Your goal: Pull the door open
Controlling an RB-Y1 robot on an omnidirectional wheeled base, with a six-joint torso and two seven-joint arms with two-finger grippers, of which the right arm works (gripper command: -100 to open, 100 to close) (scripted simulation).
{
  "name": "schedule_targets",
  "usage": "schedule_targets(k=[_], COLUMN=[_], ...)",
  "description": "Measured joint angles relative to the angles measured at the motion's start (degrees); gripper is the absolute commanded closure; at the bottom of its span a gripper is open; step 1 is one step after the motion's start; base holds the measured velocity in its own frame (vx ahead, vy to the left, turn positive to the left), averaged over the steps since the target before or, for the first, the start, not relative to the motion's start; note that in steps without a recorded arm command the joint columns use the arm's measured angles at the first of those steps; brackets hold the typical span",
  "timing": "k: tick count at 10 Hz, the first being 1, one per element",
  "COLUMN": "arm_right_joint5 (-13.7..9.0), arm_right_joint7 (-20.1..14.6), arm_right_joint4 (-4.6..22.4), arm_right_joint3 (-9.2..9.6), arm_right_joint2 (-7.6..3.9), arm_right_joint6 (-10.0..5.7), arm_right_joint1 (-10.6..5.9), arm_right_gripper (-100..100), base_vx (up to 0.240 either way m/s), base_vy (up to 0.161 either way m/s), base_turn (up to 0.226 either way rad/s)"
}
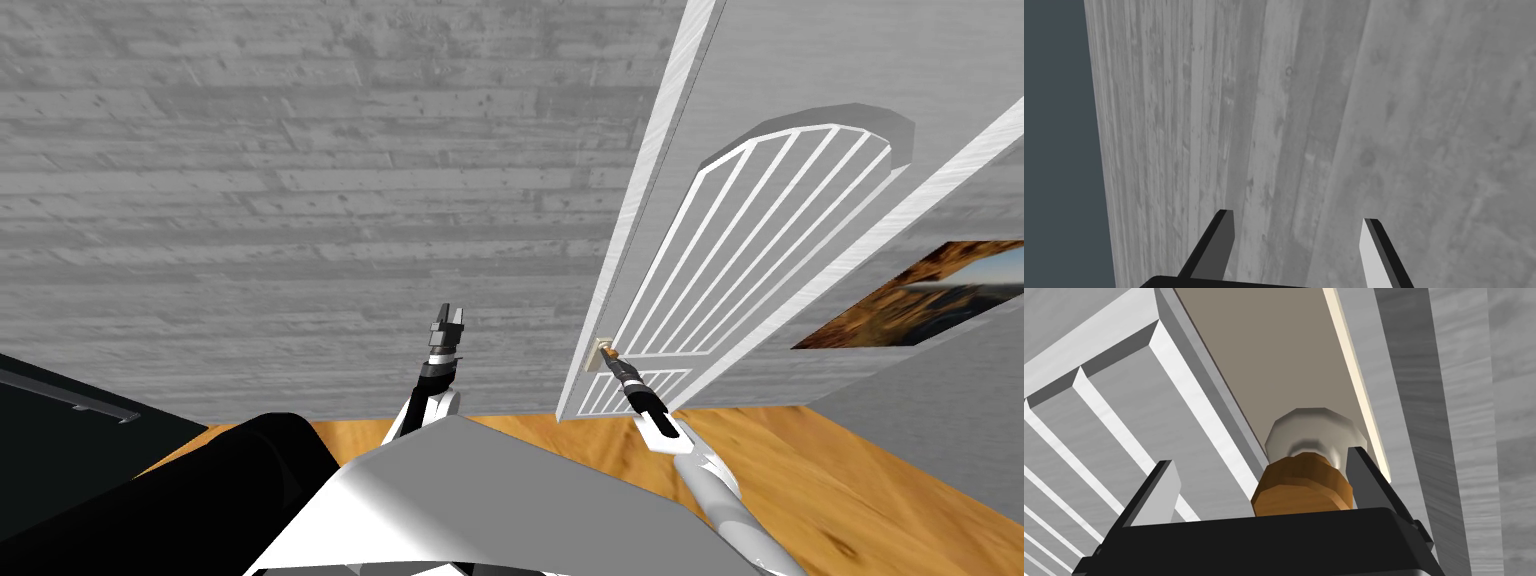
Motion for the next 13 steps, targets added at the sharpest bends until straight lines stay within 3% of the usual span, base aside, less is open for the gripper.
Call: schedule_targets(k=[1,2,3,7,8,10,12,13], arm_right_joint5=[0.04,-0.01,0.04,-1.05,-1.36,-2.12,-3.12,-3.65], arm_right_joint7=[0.07,0.19,-0.47,-3.05,-3.91,-6.28,-8.14,-9.44], arm_right_joint4=[-1.52,0.93,-0.62,0.39,-0.40,-1.31,-0.83,0.50], arm_right_joint3=[0.04,-0.09,0.42,0.83,0.99,1.46,1.18,1.27], arm_right_joint2=[0.04,-0.05,-0.57,0.92,1.25,0.99,1.58,1.54], arm_right_joint6=[0.33,-0.71,0.26,-0.30,-0.05,0.32,0.14,-0.20], arm_right_joint1=[0.93,-0.33,0.34,-0.66,-0.26,0.42,0.19,-0.74], arm_right_gripper=[100,100,100,100,100,100,100,100], base_vx=[0.000,-0.007,0.009,-0.054,-0.034,-0.040,-0.063,-0.060], base_vy=[0.006,0.017,0.004,-0.072,-0.068,-0.061,-0.085,-0.093], base_turn=[-0.009,-0.002,-0.038,0.140,0.094,0.097,0.135,0.147])
